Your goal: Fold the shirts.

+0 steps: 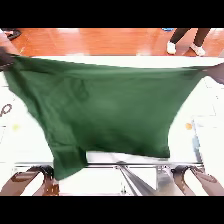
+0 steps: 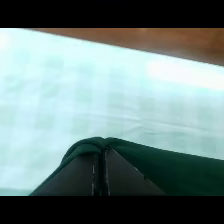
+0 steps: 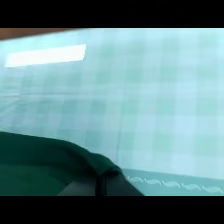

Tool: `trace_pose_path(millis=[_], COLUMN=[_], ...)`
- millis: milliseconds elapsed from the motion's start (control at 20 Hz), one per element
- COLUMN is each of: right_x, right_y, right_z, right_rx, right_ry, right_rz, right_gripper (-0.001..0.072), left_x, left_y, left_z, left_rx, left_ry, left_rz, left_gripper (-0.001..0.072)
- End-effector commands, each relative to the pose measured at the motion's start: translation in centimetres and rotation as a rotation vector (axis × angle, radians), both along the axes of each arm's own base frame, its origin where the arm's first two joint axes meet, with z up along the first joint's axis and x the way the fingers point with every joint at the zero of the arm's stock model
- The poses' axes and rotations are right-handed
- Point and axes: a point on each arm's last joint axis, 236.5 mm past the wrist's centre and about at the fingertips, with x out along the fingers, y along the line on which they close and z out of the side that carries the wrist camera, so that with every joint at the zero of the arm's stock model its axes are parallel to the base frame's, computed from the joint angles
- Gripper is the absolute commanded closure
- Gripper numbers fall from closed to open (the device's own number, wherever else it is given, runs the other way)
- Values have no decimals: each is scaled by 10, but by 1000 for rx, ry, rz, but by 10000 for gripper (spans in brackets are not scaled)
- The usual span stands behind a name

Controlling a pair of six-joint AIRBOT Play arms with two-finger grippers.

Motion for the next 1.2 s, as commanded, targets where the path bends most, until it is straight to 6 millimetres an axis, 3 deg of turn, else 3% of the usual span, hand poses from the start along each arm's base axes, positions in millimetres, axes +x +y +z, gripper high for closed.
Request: trace_pose_path(millis=[0,100,200,300,450,650,800,950,1150], right_x=[87,138,179,207,223,210,188,155,110], right_y=[0,-3,-3,-3,-5,-1,-1,2,-4], right_z=[-96,-135,-163,-183,-198,-204,-204,-205,-225], right_rx=[60,73,112,144,166,158,178,199,97], right_ry=[109,162,213,248,265,314,387,499,682], right_rz=[-2,0,4,7,-5,36,87,162,233], right_gripper=[692,692,692,692,692,692,692,692,692], left_x=[92,140,174,192,199,184,151,110,85], left_y=[1,6,7,1,-8,0,9,3,-2], left_z=[-91,-124,-159,-190,-220,-233,-234,-237,-246], left_rx=[-63,-64,-98,-150,-185,-191,-186,-219,-226], left_ry=[74,118,204,303,403,486,595,735,834], left_rz=[33,41,52,36,11,12,-86,-228,-278], left_gripper=[689,689,689,689,689,689,689,689,689])
